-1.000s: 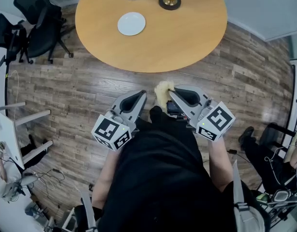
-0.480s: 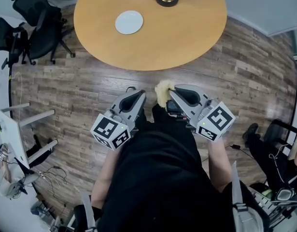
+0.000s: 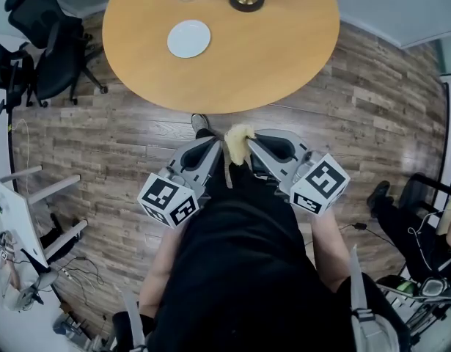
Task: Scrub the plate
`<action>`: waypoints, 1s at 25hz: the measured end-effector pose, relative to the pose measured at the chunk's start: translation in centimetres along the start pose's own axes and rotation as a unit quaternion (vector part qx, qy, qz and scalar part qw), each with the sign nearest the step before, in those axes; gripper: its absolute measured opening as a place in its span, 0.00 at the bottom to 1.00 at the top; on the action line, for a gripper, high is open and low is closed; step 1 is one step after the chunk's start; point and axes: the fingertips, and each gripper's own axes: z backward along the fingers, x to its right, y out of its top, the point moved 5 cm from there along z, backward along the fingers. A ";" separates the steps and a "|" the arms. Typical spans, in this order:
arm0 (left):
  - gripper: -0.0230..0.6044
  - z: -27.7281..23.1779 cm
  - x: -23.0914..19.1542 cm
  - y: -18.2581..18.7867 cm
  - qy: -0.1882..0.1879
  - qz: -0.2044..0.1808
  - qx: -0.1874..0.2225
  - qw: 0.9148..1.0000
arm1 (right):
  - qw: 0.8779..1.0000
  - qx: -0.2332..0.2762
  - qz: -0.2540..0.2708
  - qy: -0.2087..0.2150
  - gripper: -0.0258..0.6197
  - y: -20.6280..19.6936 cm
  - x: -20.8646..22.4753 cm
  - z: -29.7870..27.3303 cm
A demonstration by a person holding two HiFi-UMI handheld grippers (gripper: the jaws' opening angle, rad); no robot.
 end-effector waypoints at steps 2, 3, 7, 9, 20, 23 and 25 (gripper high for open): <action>0.06 -0.4 -1.2 0.7 -0.006 -0.001 0.001 1.000 | 1.000 -0.001 0.002 -0.009 0.08 0.6 0.5 -0.9; 0.06 -0.7 -1.9 1.1 -0.009 0.000 0.001 1.000 | 1.000 -0.001 0.002 -0.015 0.08 0.9 0.7 -1.4; 0.06 -1.9 -4.7 3.2 -0.028 0.013 0.007 0.999 | 1.000 0.007 -0.006 -0.028 0.08 2.4 1.6 -3.4; 0.06 -2.5 -6.2 4.5 -0.036 0.013 0.008 0.999 | 0.999 0.011 -0.008 -0.036 0.08 3.4 2.2 -4.8; 0.06 -4.4 -16.6 9.4 -0.040 0.025 -0.028 0.999 | 0.996 0.020 -0.016 -0.086 0.08 7.5 4.6 -13.0; 0.06 -4.4 -19.3 9.9 -0.047 0.036 -0.036 0.998 | 0.994 0.021 -0.021 -0.103 0.08 8.0 4.9 -14.9; 0.06 -4.5 -21.1 10.0 -0.051 0.047 -0.042 0.997 | 0.993 0.019 -0.026 -0.116 0.08 7.9 5.2 -16.0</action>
